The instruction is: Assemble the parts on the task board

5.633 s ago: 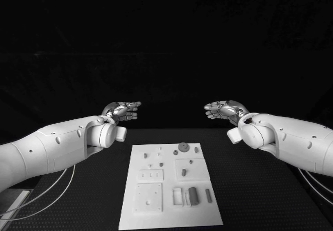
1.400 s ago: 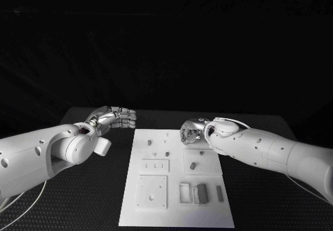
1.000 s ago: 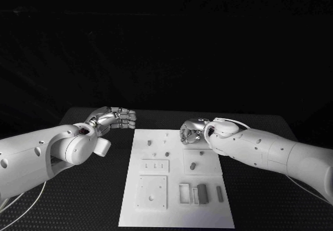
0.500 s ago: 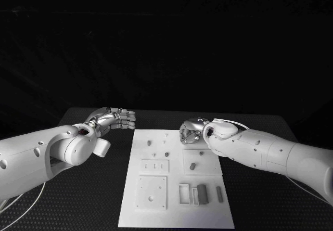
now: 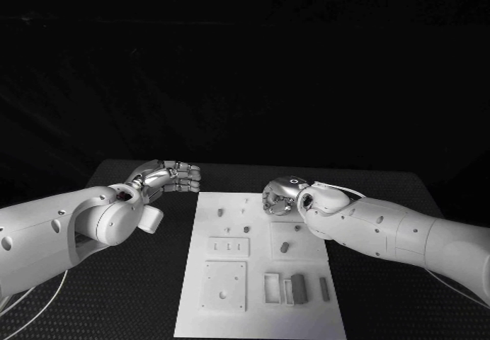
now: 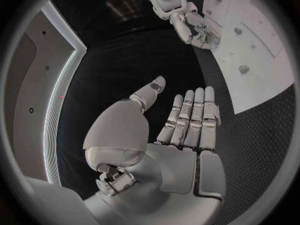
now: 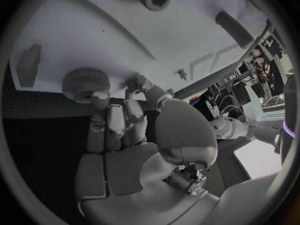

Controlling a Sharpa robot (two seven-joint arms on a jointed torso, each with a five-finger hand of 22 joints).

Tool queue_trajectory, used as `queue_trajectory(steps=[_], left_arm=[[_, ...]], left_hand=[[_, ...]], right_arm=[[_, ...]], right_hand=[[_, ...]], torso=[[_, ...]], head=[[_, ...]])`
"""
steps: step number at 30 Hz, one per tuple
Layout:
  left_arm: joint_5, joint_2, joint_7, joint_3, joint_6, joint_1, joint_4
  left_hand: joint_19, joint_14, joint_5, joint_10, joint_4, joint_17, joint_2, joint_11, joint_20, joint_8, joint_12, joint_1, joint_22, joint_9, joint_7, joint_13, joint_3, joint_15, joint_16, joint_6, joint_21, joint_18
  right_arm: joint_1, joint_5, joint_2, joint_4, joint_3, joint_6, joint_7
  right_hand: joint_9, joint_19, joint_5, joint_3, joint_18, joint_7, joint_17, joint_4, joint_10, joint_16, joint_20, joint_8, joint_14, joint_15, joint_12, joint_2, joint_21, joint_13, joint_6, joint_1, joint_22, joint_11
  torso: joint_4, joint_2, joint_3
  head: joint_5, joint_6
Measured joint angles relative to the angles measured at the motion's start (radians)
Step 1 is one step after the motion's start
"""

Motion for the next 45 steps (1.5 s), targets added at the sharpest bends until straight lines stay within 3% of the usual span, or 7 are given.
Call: queue_trajectory(steps=[17,32,45], left_arm=[[0.001,0.007,0.000,-0.002,0.002,0.000,-0.013],[0.001,0.011,-0.001,-0.002,0.002,0.000,-0.012],[0.001,0.017,-0.001,-0.003,0.004,0.000,-0.014]], left_hand=[[0.000,0.000,0.000,0.004,0.000,0.001,0.000,0.004,0.000,0.000,-0.004,0.000,0.000,-0.001,0.000,-0.001,0.000,0.000,0.000,0.000,-0.003,-0.001],[0.000,0.000,0.000,0.007,-0.003,0.000,0.000,0.000,0.000,0.000,-0.004,0.000,-0.001,-0.001,0.000,-0.002,-0.003,0.000,0.000,0.000,-0.003,-0.003],[0.000,0.000,0.000,0.007,0.000,0.000,0.000,0.000,0.000,0.000,-0.004,0.000,0.000,-0.002,0.000,-0.002,-0.005,0.000,-0.004,0.000,-0.003,-0.008]], right_arm=[[0.002,-0.051,0.049,0.022,0.003,-0.106,-0.058],[0.002,-0.074,0.098,-0.014,0.003,-0.130,-0.082],[0.002,-0.087,0.130,-0.044,0.003,-0.132,-0.088]], right_hand=[[0.007,0.009,-0.004,0.006,0.000,-0.003,0.000,0.000,0.004,0.000,-0.005,0.000,0.009,-0.001,0.000,-0.009,0.004,-0.006,0.004,-0.008,0.000,-0.003],[0.006,0.010,0.000,0.005,0.000,-0.002,-0.006,0.000,0.008,0.000,-0.011,0.000,0.013,-0.006,0.000,-0.015,0.004,-0.011,0.008,-0.004,0.001,-0.003],[0.005,0.009,0.000,0.005,0.000,-0.002,-0.010,0.000,0.011,0.000,-0.012,-0.005,0.014,-0.007,-0.004,-0.015,0.004,-0.014,0.008,-0.004,0.001,-0.003]], torso=[[0.0011,0.002,-0.0004],[0.0022,0.003,-0.0004],[0.0028,0.003,-0.0005]], head=[[-0.001,0.011],[0.001,0.015],[0.008,0.010]])
